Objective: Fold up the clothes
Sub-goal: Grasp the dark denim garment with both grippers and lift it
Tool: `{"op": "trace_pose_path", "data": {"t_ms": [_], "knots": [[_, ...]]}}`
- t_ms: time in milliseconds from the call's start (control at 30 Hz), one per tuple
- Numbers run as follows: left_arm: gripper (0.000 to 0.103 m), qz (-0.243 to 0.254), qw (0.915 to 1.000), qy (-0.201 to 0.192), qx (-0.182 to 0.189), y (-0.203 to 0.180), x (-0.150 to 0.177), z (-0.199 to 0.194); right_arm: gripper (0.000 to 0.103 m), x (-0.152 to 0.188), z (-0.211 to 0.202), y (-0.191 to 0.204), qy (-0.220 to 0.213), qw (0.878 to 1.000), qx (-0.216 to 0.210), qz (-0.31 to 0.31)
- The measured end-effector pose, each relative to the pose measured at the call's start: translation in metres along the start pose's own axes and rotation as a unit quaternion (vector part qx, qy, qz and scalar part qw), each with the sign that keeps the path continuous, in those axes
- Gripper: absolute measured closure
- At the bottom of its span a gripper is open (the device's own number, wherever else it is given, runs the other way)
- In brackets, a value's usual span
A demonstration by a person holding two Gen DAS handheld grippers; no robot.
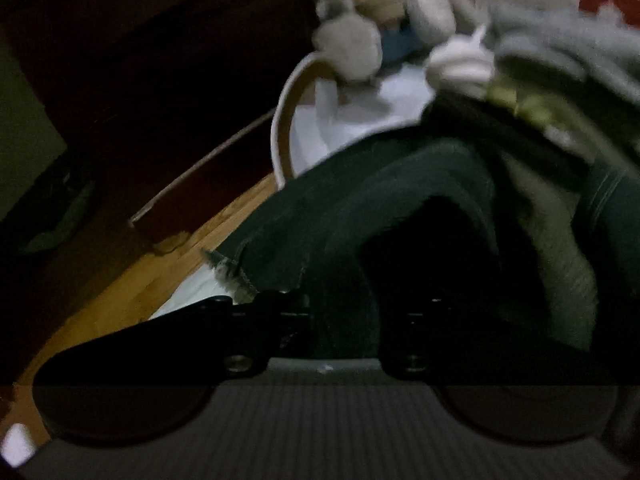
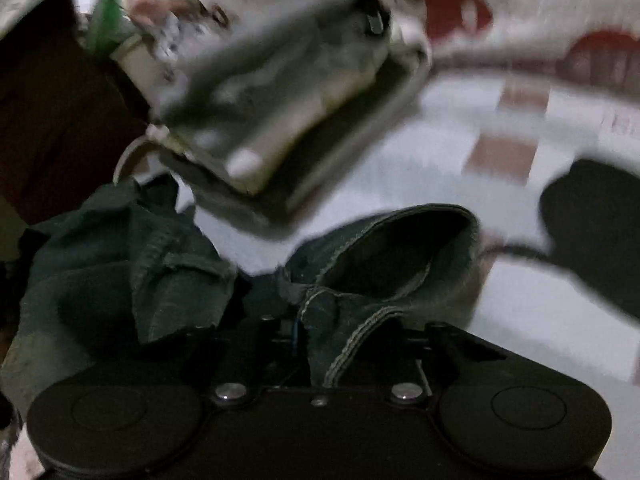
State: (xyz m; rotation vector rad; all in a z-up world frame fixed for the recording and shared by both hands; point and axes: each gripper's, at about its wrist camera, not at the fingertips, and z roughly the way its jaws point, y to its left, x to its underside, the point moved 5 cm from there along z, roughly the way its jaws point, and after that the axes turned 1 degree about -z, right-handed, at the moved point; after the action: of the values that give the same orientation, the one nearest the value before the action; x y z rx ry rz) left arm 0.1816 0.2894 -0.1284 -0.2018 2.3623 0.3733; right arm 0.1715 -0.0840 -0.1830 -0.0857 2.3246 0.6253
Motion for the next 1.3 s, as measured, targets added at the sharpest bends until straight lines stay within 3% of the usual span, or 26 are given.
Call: {"op": "trace_pose_path", "data": {"t_ms": [100, 267, 367, 500, 533, 600, 667, 767, 833, 900, 933, 1067, 1133, 1167, 1200, 1233, 1300], "knots": [[0.097, 0.01, 0.999, -0.027, -0.033, 0.002, -0.002, -0.011, 0.087, -0.012, -0.024, -0.003, -0.033, 0.999, 0.015, -0.019], [0.097, -0.012, 0.9975, -0.064, -0.026, 0.005, -0.011, -0.035, 0.092, -0.042, -0.052, -0.009, -0.106, 0.989, 0.081, -0.058], [0.097, 0.013, 0.9968, -0.076, -0.018, 0.002, -0.016, -0.042, 0.092, -0.064, -0.071, -0.031, -0.124, 0.987, 0.101, -0.025], [0.091, 0.041, 0.9981, -0.043, 0.015, -0.011, -0.005, -0.018, 0.079, -0.05, -0.053, -0.073, -0.036, 0.995, 0.051, 0.077], [0.088, 0.04, 0.9985, -0.029, 0.023, -0.014, -0.002, -0.01, 0.066, -0.042, -0.051, -0.082, -0.024, 0.993, 0.043, 0.105], [0.073, 0.039, 0.9987, -0.007, 0.033, -0.019, 0.005, 0.004, 0.051, -0.026, -0.046, -0.098, -0.001, 0.987, 0.027, 0.162], [0.059, 0.038, 0.9987, 0.003, 0.033, -0.022, 0.01, 0.014, 0.049, -0.012, -0.043, -0.112, 0.02, 0.977, 0.015, 0.211], [0.051, 0.043, 0.9989, -0.006, 0.018, -0.023, 0.009, 0.021, 0.041, 0.003, -0.045, -0.123, 0.032, 0.968, 0.034, 0.246], [0.051, 0.049, 0.9987, -0.015, 0.007, -0.022, 0.005, 0.026, 0.038, 0.01, -0.042, -0.128, 0.038, 0.963, 0.034, 0.263], [0.075, 0.058, 0.9982, -0.013, -0.006, -0.022, 0.001, 0.032, 0.033, 0.017, -0.037, -0.129, 0.041, 0.959, 0.034, 0.278], [0.093, 0.063, 0.9979, -0.007, -0.009, -0.022, -0.001, 0.034, 0.033, 0.021, -0.034, -0.128, 0.044, 0.956, 0.035, 0.289], [0.088, 0.052, 0.9985, -0.007, 0.013, -0.022, -0.004, 0.032, 0.03, 0.038, -0.008, -0.11, 0.056, 0.934, 0.004, 0.354], [0.088, 0.054, 0.9985, 0.0, 0.009, -0.023, -0.003, 0.035, 0.021, 0.033, 0.004, -0.102, 0.04, 0.935, -0.005, 0.352], [0.09, 0.058, 0.9983, 0.002, 0.005, -0.024, -0.003, 0.037, 0.025, 0.028, 0.006, -0.097, 0.031, 0.942, -0.008, 0.333], [0.092, 0.064, 0.9979, -0.002, -0.003, -0.026, -0.004, 0.036, 0.063, 0.022, 0.005, -0.092, 0.024, 0.953, -0.011, 0.302], [0.096, 0.071, 0.9974, -0.007, -0.013, -0.027, -0.005, 0.034, 0.093, 0.016, 0.004, -0.086, 0.017, 0.963, -0.015, 0.27], [0.097, 0.081, 0.9959, -0.026, -0.032, -0.028, -0.01, 0.02, 0.093, 0.003, 0.003, -0.075, 0.004, 0.978, -0.022, 0.205]]}}
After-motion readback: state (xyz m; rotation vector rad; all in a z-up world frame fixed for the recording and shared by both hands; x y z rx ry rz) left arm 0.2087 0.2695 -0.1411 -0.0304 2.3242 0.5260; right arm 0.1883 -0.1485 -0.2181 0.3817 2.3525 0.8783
